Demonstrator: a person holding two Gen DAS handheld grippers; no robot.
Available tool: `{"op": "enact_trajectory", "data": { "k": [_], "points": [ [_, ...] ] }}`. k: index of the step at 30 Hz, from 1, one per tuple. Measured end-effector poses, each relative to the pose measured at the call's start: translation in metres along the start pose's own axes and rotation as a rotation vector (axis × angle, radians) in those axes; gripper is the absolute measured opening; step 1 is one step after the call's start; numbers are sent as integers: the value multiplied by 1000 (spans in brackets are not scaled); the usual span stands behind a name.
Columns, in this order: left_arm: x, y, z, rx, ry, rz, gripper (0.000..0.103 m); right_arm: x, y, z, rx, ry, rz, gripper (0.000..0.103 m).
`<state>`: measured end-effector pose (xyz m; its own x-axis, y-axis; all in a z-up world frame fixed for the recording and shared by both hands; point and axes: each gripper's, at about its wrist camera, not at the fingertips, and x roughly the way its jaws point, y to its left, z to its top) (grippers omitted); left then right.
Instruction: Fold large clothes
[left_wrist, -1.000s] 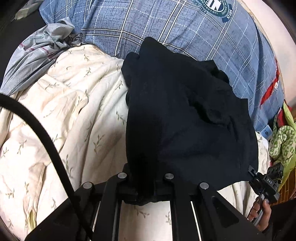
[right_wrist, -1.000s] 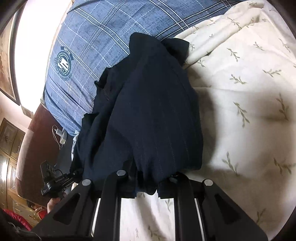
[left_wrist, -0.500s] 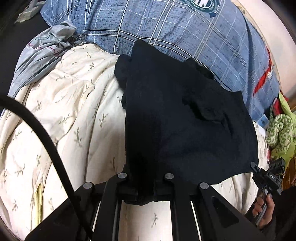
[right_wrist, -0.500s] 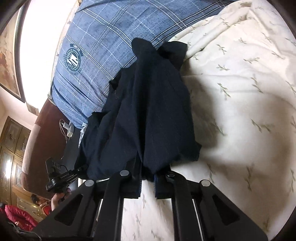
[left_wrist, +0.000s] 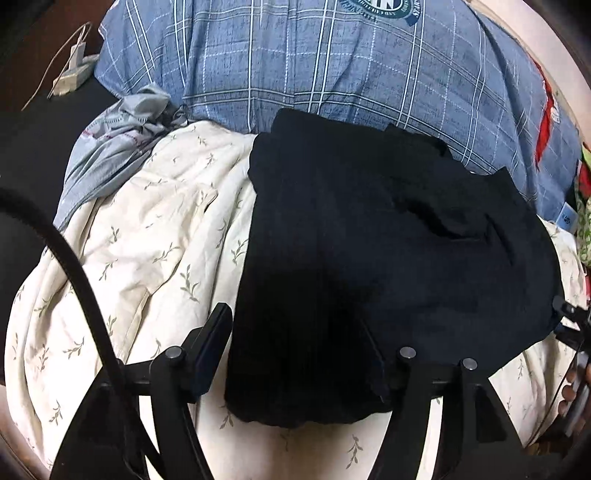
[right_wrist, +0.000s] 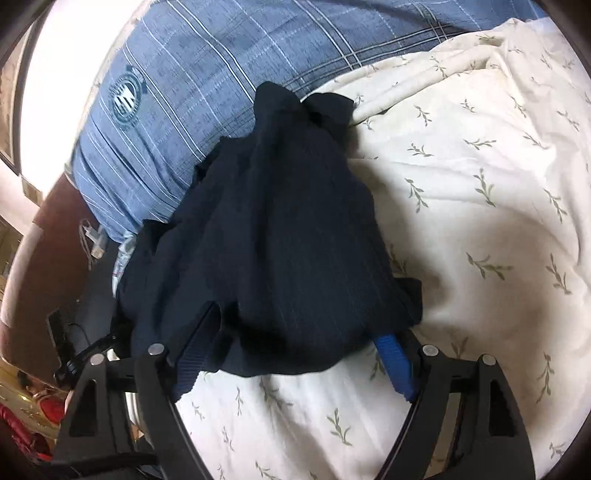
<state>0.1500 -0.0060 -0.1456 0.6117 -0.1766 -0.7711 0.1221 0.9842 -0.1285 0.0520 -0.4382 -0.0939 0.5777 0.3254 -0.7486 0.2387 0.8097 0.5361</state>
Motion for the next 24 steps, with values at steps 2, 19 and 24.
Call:
{"op": "enact_trajectory", "data": {
  "k": [2,19,24],
  "points": [
    [-1,-2,4,-1,-10,-2,65,6,1,3,-1,-4,-3,82],
    [-1,-3,-13,-5,68,-71,0,2,9,-12,-24,48,11,13],
    [-8,-1,-19,-10,80,-87,0,-7,9,-22,-27,55,21,13]
  ]
}}
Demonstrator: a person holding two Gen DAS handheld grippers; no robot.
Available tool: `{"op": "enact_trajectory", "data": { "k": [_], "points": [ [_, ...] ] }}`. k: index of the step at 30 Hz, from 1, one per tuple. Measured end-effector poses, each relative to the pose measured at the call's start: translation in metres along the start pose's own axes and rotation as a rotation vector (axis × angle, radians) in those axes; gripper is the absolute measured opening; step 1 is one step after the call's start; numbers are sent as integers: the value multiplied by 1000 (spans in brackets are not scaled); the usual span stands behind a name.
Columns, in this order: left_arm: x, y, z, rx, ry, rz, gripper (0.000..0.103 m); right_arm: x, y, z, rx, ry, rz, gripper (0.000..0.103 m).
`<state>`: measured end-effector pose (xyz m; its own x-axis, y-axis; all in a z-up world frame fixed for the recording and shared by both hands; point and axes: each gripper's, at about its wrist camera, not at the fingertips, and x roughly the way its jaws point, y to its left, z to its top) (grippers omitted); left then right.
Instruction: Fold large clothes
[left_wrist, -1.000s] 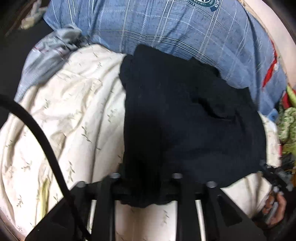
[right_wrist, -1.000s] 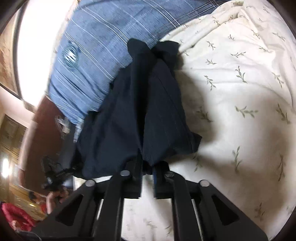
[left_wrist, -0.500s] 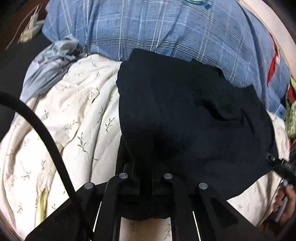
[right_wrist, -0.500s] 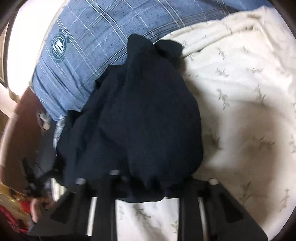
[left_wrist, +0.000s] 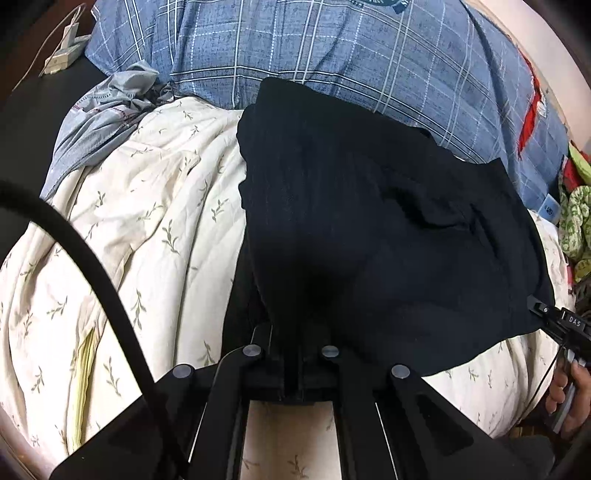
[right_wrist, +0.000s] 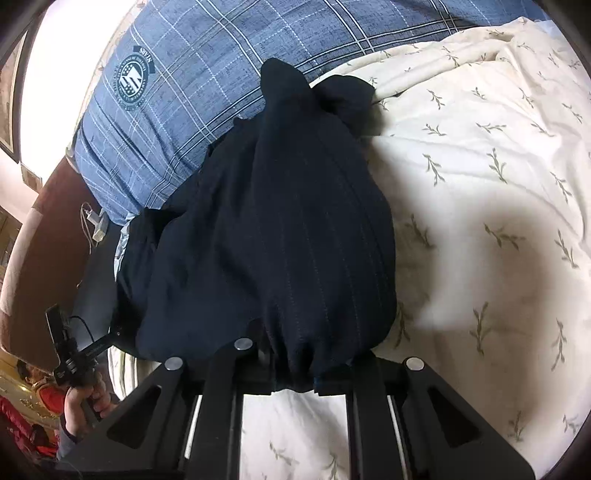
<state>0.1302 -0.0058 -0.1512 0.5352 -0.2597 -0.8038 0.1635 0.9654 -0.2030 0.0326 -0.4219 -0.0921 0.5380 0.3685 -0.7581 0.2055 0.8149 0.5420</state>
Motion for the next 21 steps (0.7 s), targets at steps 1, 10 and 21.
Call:
{"op": "enact_trajectory", "data": {
  "k": [1,10,21],
  "points": [
    [0,0,-1,0,1,-1,0,-1,1,-2,-4,2,0,13],
    [-9,24,-2,-107,-7,61,59,-11,-4,-6,-5,0,-161,62],
    [-61,56,-1,-144,-111,47,83,-79,113,0,-519,-151,-335,74]
  ]
}}
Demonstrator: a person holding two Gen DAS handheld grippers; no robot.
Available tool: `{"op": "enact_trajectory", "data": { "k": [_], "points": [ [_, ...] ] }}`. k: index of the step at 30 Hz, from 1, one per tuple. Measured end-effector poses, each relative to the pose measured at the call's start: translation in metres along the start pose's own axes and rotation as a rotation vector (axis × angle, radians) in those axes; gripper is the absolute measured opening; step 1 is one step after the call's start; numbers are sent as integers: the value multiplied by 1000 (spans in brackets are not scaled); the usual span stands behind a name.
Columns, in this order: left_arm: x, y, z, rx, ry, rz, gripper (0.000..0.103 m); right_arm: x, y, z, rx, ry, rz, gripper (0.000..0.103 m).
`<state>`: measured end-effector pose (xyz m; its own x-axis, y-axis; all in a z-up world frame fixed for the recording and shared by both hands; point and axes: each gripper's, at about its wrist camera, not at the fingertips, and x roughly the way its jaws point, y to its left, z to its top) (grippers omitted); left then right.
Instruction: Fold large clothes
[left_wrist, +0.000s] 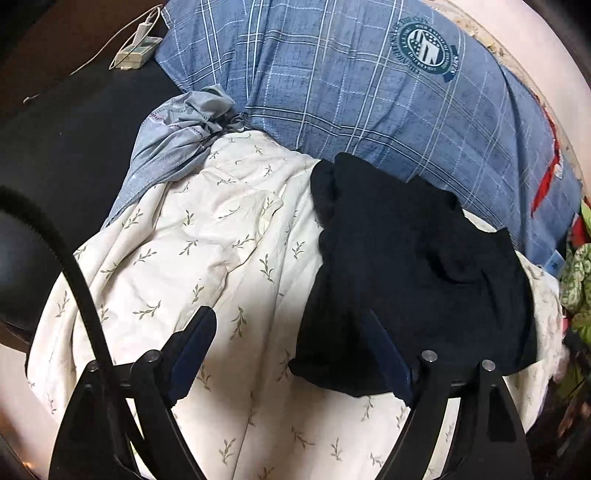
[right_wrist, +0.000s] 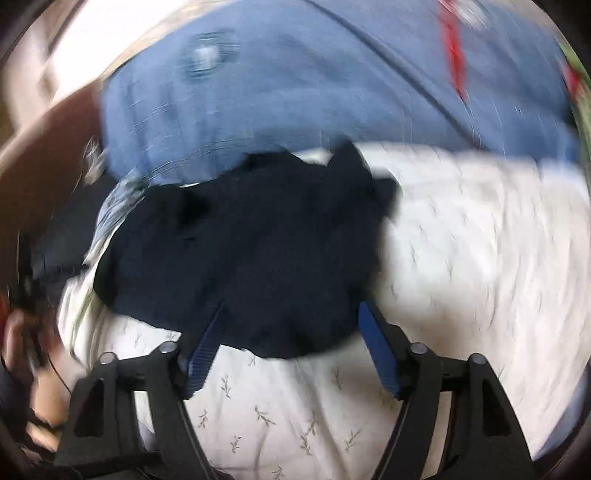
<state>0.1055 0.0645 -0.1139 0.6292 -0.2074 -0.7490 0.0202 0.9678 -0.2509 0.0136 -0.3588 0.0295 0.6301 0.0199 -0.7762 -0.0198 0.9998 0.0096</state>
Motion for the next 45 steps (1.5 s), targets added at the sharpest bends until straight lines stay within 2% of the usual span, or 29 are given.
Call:
{"op": "enact_trajectory", "data": {
  "k": [1,3,8,10,11,16,19,20,24,25,27,28,29,31,34,36,37,38,39,40,41,42,44,45],
  "points": [
    [-1,-1,0,3,-2,-5,84,-11,5,7,-60,-35,-44,79],
    [-2,-6,-1,24,-7,-10,84,-18,9,15,-105,-33,-34,81],
    [8,-29,-3,104,8,28,84,1,32,32,-205,12,217,81],
    [10,-41,-4,129,10,46,84,22,46,51,-261,22,300,81],
    [11,-49,-3,140,8,52,84,34,55,61,-289,29,312,81],
    [7,-105,14,269,-77,26,84,113,101,100,-399,107,292,81],
    [24,-140,16,378,-51,50,84,142,125,110,-460,137,404,81],
    [30,-147,14,393,-37,53,84,151,132,113,-492,152,413,81],
    [43,-152,11,348,-19,41,84,181,143,126,-557,231,496,80],
    [44,-149,11,328,-18,41,84,190,146,130,-571,254,526,73],
    [45,-145,12,305,-17,37,84,204,154,133,-606,288,547,52],
    [46,-142,13,299,-20,40,84,211,157,133,-630,299,541,35],
    [46,-140,14,295,-25,47,84,215,158,133,-638,307,547,31],
    [48,-137,16,289,-27,58,84,227,164,131,-667,344,571,31],
    [46,-132,13,298,-14,58,84,242,170,134,-666,380,571,39],
    [43,-128,9,299,-15,53,84,237,170,137,-683,347,563,50],
    [44,-127,8,299,-11,58,84,235,169,139,-691,333,550,66],
    [46,-126,8,299,-6,59,84,234,169,141,-704,317,539,71],
    [48,-124,8,296,0,58,84,236,170,142,-709,326,545,71],
    [49,-124,9,292,3,61,84,239,172,143,-710,347,558,63],
    [49,-122,8,285,7,64,84,245,176,140,-719,376,571,31],
    [49,-120,8,276,12,61,84,253,182,136,-747,414,544,20],
    [46,-116,8,267,12,51,84,260,185,132,-780,447,538,9],
    [45,-114,9,269,7,53,84,260,183,135,-770,443,533,9]
  ]
}}
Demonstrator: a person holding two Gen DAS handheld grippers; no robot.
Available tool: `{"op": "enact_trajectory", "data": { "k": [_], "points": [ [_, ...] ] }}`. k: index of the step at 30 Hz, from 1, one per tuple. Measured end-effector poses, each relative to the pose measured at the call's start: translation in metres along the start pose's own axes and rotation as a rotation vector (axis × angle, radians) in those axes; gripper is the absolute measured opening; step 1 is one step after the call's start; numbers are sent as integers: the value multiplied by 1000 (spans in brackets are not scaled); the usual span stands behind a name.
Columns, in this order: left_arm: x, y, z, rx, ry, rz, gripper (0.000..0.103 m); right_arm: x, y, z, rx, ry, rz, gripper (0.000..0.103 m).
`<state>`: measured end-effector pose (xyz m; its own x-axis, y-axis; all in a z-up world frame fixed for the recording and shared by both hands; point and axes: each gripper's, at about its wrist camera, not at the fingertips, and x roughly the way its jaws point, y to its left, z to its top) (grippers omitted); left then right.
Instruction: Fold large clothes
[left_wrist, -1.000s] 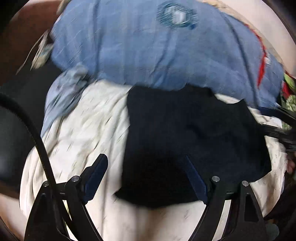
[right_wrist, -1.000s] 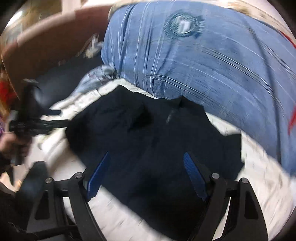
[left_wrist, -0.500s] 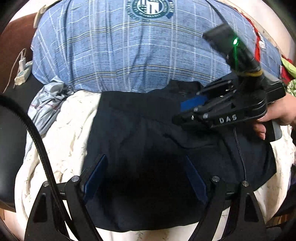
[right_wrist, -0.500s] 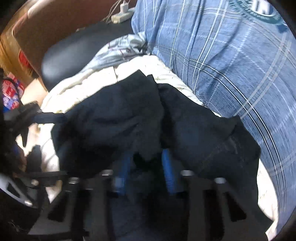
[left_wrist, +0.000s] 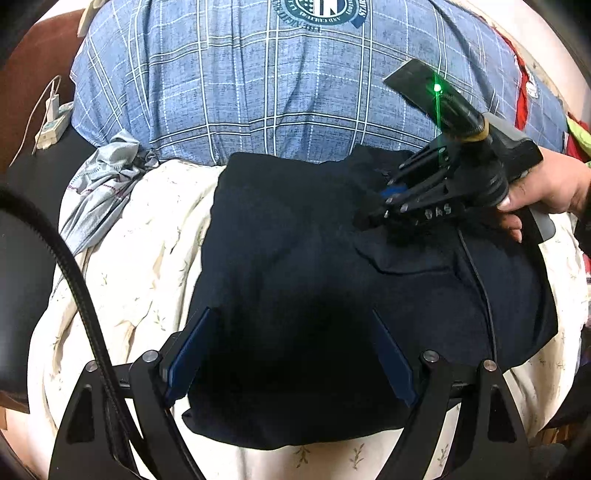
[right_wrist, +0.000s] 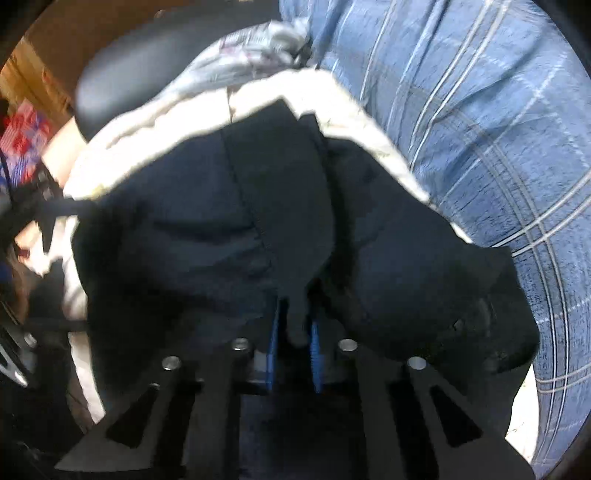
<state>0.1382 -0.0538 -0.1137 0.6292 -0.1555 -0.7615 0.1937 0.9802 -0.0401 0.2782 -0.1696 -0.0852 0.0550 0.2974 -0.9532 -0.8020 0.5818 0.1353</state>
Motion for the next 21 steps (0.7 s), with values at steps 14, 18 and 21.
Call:
{"op": "enact_trajectory", "data": {
  "k": [14,18,21],
  "points": [
    [-6,20,-2,-56,25,20,84,17,-26,48,80,49,-189,6],
    [-11,34,-4,-64,25,51,84,14,-32,26,171,25,-209,18],
    [-13,53,-8,-102,40,51,84,-40,-37,-11,333,-117,-167,48]
  ]
}}
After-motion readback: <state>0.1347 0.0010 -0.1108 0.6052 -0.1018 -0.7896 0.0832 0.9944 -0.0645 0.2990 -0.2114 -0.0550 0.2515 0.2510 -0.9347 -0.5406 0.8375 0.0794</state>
